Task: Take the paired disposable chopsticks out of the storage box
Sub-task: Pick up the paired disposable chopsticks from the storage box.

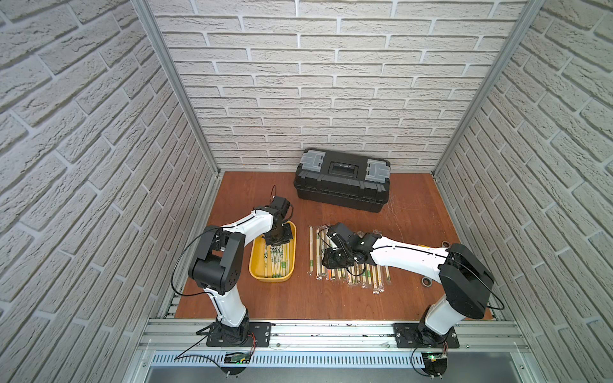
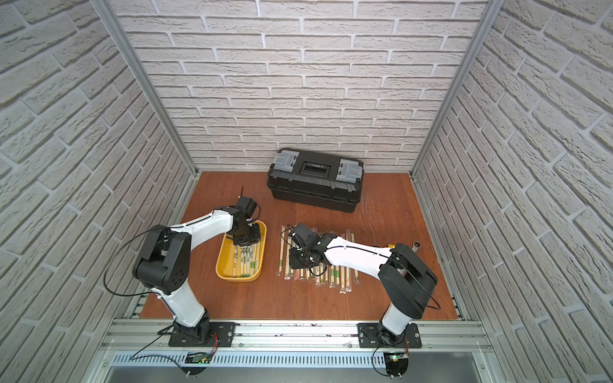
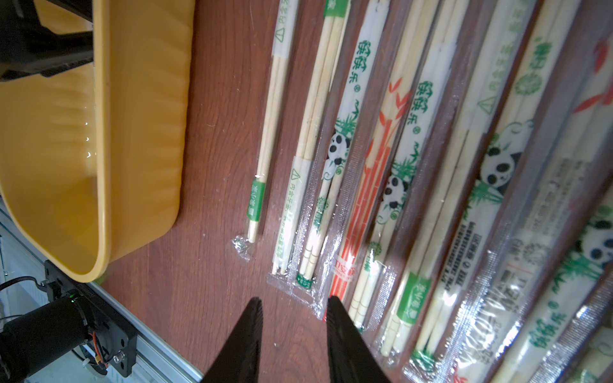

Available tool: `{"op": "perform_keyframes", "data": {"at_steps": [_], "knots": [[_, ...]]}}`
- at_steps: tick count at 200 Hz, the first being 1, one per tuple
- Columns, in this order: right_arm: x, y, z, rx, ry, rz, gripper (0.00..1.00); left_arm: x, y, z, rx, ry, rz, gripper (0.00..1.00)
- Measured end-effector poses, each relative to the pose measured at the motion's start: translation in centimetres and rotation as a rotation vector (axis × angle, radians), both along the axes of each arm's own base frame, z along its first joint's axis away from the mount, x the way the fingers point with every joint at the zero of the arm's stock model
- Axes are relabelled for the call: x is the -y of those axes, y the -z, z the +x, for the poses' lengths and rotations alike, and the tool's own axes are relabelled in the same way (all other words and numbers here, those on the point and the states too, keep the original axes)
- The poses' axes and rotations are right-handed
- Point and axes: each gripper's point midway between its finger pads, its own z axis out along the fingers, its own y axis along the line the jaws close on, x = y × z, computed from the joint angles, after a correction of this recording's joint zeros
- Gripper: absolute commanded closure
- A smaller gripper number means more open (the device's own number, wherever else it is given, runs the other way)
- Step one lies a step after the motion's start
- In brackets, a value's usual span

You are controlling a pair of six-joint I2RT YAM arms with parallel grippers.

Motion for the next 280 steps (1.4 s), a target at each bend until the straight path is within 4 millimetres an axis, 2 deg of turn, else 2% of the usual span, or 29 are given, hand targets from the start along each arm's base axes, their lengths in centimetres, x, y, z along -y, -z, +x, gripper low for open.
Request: {"op": "perform_keyframes", "data": {"at_steps": [53, 116, 190, 218, 259, 280], "knots": [[0.4, -0.1, 0.2, 0.005, 0.01, 0.003, 0.65, 0.0, 0.4, 0.1, -0.005, 0.009, 0.01, 0.74], [0.5, -0.1, 0.3, 0.006, 0.014, 0.003, 0.65, 0.1, 0.4, 0.4, 0.0, 0.022, 0.023, 0.89], [0.5, -0.1, 0.3, 0.006, 0.014, 0.003, 0.65, 0.1, 0.0, 0.3, 0.009, 0.028, 0.031, 0.96], [0.5, -0.1, 0.3, 0.006, 0.014, 0.004, 0.65, -0.5, -1.7, 0.3, 0.037, 0.016, 0.033, 0.97], [0.5, -0.1, 0.3, 0.004, 0.014, 0.005, 0.65, -2.6, -6.3, 0.4, 0.139, -0.03, 0.017, 0.99], [0.5, -0.1, 0.3, 0.004, 0.013, 0.006, 0.65, -3.1, -7.9, 0.1, 0.17, -0.031, 0.015, 0.99]]}}
